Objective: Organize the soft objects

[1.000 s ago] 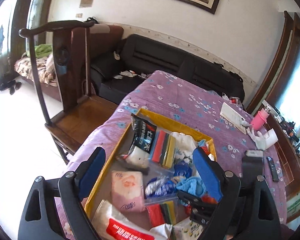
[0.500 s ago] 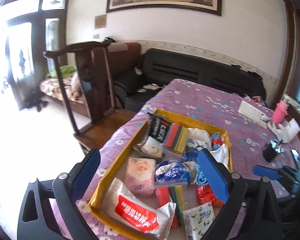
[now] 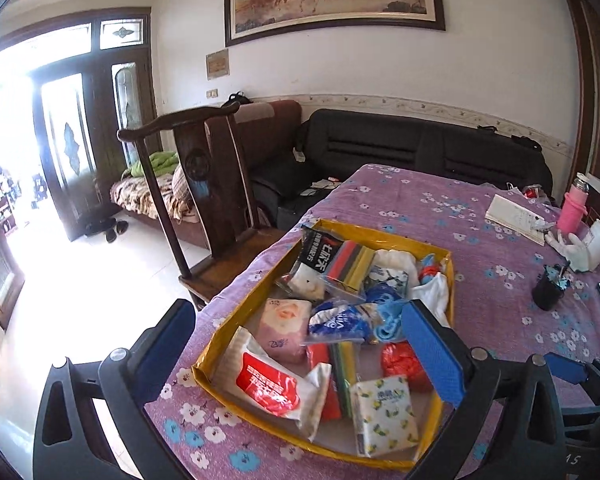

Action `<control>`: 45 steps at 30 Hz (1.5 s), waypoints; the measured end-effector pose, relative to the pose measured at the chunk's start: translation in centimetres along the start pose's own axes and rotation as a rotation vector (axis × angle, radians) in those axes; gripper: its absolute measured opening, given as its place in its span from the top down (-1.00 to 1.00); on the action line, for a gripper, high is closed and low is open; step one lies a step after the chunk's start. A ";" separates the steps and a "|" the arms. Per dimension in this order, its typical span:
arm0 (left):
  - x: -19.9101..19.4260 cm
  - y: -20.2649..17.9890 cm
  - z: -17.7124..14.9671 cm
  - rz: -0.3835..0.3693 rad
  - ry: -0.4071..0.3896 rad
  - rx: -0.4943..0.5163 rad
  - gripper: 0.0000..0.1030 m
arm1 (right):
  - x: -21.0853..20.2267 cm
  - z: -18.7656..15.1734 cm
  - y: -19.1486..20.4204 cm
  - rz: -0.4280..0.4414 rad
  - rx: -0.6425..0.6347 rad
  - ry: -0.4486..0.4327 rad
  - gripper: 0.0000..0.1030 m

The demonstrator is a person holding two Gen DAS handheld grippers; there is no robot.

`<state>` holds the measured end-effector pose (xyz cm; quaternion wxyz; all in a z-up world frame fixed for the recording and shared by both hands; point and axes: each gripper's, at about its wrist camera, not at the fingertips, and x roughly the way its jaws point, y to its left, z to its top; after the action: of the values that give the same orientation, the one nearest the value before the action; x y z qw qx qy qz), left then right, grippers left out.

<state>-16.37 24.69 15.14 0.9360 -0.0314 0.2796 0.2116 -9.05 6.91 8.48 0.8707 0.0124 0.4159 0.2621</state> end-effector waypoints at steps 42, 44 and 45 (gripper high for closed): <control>-3.9 -7.3 -3.2 -0.037 -0.048 0.052 -1.00 | -2.6 -3.9 -2.1 -0.075 -0.083 -0.024 -0.81; -3.4 -7.4 -3.3 -0.032 -0.034 0.054 -1.00 | -2.2 -3.9 -1.9 -0.072 -0.095 -0.018 -0.81; -3.1 -7.5 -3.3 -0.028 -0.027 0.055 -1.00 | -2.1 -3.9 -1.8 -0.071 -0.098 -0.015 -0.81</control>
<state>-17.31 16.11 13.56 0.9432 -0.0068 0.2719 0.1910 -12.17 3.57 6.97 0.8822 -0.0429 0.3961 0.2511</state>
